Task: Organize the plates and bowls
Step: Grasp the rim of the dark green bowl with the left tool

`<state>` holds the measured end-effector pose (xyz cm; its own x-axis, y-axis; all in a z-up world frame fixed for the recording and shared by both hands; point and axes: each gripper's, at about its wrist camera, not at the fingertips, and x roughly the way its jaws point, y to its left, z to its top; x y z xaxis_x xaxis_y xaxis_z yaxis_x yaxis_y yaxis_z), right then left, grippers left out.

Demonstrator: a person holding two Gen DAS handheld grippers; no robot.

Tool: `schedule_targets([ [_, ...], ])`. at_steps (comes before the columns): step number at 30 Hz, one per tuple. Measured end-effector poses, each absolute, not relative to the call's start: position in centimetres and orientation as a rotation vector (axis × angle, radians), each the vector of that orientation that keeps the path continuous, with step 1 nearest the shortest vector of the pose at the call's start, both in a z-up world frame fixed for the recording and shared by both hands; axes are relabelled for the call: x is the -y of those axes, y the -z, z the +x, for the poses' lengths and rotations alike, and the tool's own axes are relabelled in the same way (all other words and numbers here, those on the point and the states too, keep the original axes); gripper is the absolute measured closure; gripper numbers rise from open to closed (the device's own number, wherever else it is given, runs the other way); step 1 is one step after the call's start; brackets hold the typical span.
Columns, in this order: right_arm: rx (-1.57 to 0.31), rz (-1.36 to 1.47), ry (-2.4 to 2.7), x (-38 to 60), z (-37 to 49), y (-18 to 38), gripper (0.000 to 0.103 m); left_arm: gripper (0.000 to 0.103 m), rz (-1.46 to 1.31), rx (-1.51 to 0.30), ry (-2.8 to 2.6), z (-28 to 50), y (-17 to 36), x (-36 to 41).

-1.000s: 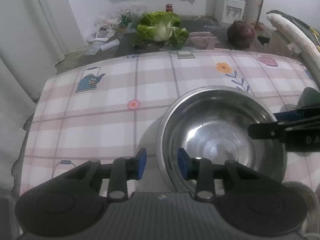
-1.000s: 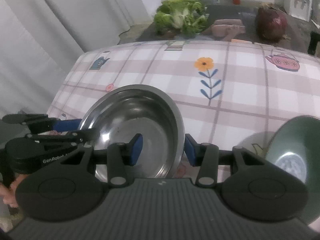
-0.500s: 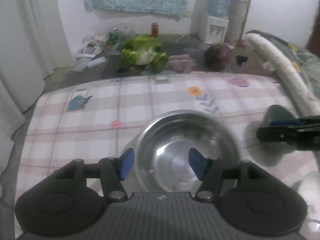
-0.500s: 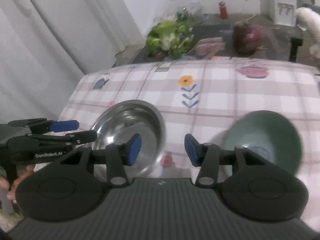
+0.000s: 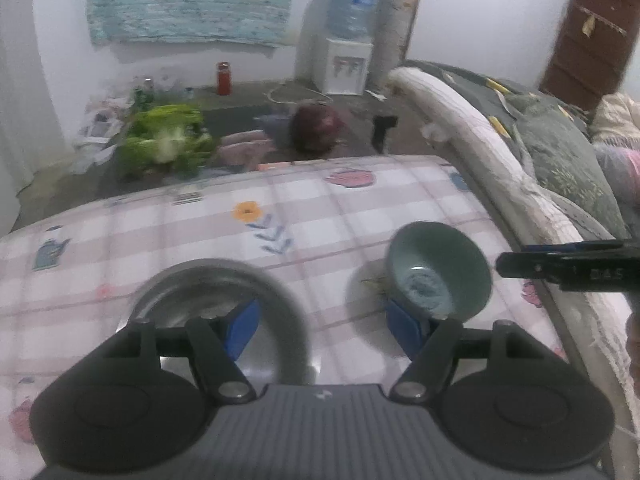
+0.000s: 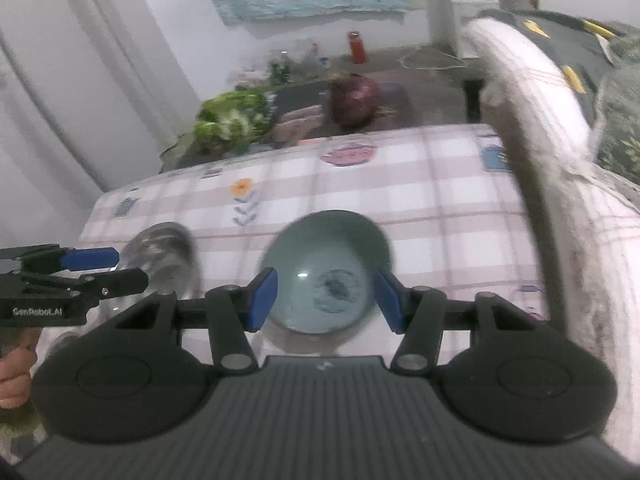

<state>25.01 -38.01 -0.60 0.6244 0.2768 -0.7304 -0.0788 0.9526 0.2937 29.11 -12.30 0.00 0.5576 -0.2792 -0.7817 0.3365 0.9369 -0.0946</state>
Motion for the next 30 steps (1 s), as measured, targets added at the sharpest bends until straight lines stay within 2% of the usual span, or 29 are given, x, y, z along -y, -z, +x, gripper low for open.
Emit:
schedule_targets([
  [11, -0.916, 0.318, -0.19, 40.6, 28.1, 4.2, 0.053, 0.04, 0.103, -1.044, 0.378, 33.9, 3.8, 18.7],
  [14, -0.932, 0.32, -0.193, 40.5, 29.1, 5.3, 0.058, 0.045, 0.123, -1.058, 0.366, 34.7, 4.5, 19.8],
  [16, -0.946, 0.326, -0.194, 40.5, 29.7, 6.1, 0.066, 0.046, 0.128, -1.063, 0.363, 34.9, 4.8, 20.2],
  [19, -0.961, 0.333, -0.204, 40.4, 30.3, 7.0, 0.072, 0.049, 0.137, -1.073, 0.361, 35.2, 5.4, 20.8],
  [25, -0.97, 0.328, -0.219, 39.8, 30.8, 7.8, 0.08, 0.072, 0.16, -1.095, 0.353, 35.4, 6.2, 21.5],
  [27, -0.967, 0.318, -0.216, 39.6, 30.8, 7.9, 0.081, 0.087, 0.158, -1.106, 0.356, 35.5, 6.4, 21.6],
  [30, -0.965, 0.317, -0.214, 39.7, 30.7, 7.9, 0.081, 0.09, 0.167, -1.106, 0.343, 35.3, 6.5, 21.8],
])
